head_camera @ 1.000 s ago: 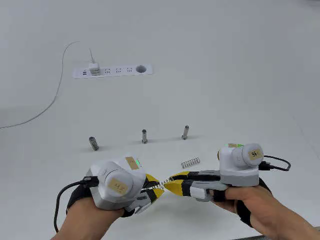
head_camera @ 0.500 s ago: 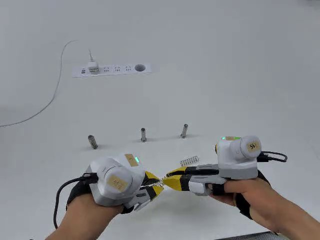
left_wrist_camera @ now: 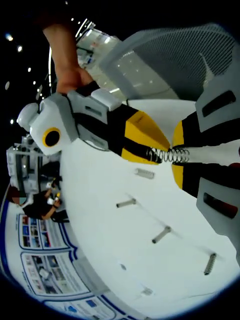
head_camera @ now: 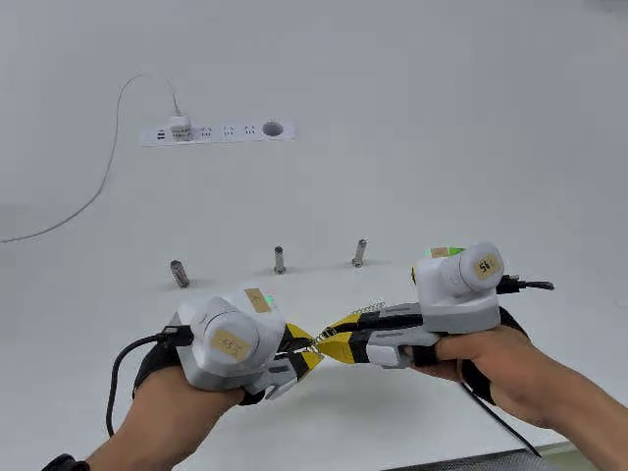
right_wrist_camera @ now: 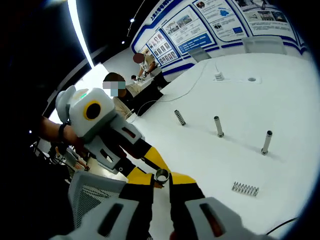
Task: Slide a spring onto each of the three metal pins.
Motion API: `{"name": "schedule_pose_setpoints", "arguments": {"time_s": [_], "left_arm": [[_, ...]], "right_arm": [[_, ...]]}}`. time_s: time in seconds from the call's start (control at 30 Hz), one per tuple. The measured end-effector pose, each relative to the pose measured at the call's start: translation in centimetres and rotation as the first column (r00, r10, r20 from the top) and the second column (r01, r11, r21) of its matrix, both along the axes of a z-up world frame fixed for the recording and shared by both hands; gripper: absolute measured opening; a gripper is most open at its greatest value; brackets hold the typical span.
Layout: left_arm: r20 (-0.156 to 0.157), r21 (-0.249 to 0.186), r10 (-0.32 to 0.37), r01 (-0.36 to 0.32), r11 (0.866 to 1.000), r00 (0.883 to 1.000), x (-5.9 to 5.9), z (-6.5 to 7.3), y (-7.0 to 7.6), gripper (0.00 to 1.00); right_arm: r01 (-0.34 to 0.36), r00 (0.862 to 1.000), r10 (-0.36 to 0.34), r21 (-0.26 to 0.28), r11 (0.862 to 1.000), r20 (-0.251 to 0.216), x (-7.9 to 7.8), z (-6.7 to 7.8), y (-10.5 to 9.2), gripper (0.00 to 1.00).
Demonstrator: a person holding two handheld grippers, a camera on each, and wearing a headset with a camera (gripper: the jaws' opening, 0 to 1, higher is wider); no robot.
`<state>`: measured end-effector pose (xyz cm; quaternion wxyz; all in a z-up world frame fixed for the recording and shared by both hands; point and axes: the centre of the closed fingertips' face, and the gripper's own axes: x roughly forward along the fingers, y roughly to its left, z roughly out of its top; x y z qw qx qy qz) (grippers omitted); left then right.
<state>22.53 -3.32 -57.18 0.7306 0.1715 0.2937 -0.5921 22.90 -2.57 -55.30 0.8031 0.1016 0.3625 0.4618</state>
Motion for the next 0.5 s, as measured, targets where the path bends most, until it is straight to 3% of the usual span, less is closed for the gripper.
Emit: {"name": "schedule_pose_setpoints", "arguments": {"time_s": [0.13, 0.23, 0.5], "left_arm": [[0.008, -0.019, 0.0, 0.0, 1.0, 1.0, 0.5, 0.5, -0.4, 0.1], [0.02, -0.027, -0.007, 0.007, 1.0, 1.0, 0.8, 0.9, -0.7, 0.1], [0.044, -0.055, -0.039, 0.041, 0.998, 0.998, 1.4, 2.0, -1.5, 0.1]], "right_arm": [[-0.036, 0.999, 0.037, -0.043, 0.998, 0.019, 0.3, 0.2, -0.3, 0.13], [-0.077, 0.996, 0.081, -0.091, 0.993, 0.034, 0.3, 0.4, -0.5, 0.13], [-0.153, 0.985, 0.164, -0.16, 0.975, 0.058, 0.9, 1.4, -1.2, 0.14]]}}
